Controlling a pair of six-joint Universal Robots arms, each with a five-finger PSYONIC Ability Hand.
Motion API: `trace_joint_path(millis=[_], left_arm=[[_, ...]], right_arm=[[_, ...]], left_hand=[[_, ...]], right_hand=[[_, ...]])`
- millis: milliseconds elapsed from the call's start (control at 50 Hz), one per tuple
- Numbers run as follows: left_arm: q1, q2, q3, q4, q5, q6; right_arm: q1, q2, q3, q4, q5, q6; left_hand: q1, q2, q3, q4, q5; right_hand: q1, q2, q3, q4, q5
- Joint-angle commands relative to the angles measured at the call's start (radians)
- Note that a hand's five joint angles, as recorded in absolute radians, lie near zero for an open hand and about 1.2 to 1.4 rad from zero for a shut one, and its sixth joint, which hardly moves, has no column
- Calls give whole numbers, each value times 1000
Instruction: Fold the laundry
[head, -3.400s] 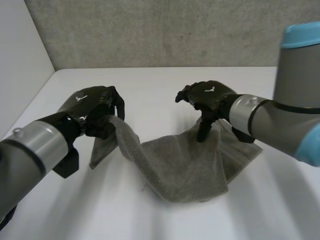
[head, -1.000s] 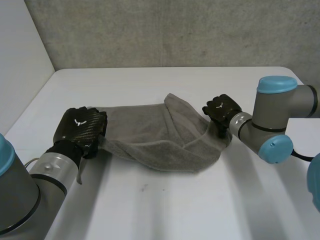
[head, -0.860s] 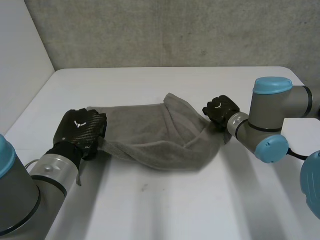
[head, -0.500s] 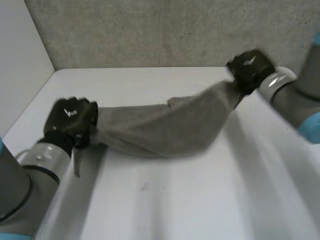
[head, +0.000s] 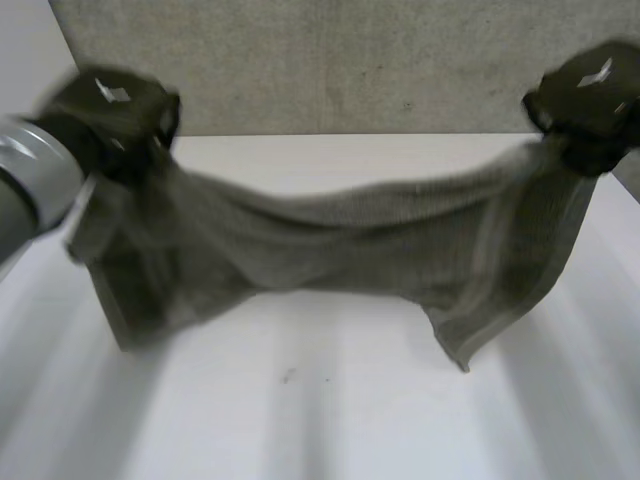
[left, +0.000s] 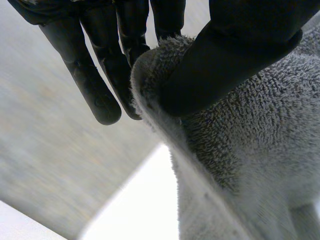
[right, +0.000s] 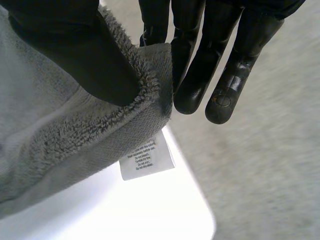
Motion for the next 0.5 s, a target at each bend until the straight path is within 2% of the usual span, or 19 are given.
trace_joint_path(millis=[20,40,80,140,180,200,240,260,300,320,340,360,400,500], left_arm=[[3,-308,114,-40,-12,141],[3,-308,114,-40,-12,142],[4,-380,212,-28,-15,168],[4,-406,289,-9,-18,165],[-5,-428,466,87,-53,142],[-5,-428,467,87,-53,142],[-7,-416,600,257,-104,85],[-7,-415,600,258,-104,85],[-7,-361,622,439,-136,16],[-7,-360,622,440,-136,16],[-7,-330,602,507,-134,-15],[-7,-330,602,508,-134,-15],[7,-284,521,551,-133,-52],[25,-258,354,548,-130,-55]], right_arm=[[32,232,-52,-20,108,-55],[32,232,-52,-20,108,-55],[61,325,-154,-76,147,-36],[78,355,-219,-134,170,-15],[96,364,-337,-286,228,57],[96,364,-337,-287,228,57],[96,332,-396,-498,275,152],[96,332,-396,-499,276,153],[90,242,-326,-732,292,240],[90,241,-325,-733,292,240],[86,191,-271,-815,294,267],[86,150,-205,-868,289,271],[86,122,-152,-879,282,268],[83,109,0,-856,230,278]], left_hand=[[206,179,180,179,183],[206,179,180,179,183],[206,179,180,179,183],[206,179,180,179,183],[206,179,180,179,183],[206,179,180,179,183],[206,179,180,179,183],[206,179,180,179,183],[206,179,180,179,183],[206,179,180,179,183],[206,179,180,179,183],[206,179,180,179,183],[206,179,180,179,183],[206,179,180,179,183]], right_hand=[[444,222,212,203,247],[444,222,212,203,247],[444,222,212,203,247],[444,222,212,203,247],[444,222,212,203,247],[444,222,212,203,247],[444,222,212,203,247],[444,222,212,203,247],[444,222,212,203,247],[444,222,212,203,247],[444,222,212,203,247],[444,222,212,203,247],[444,222,212,203,247],[444,222,212,203,247]])
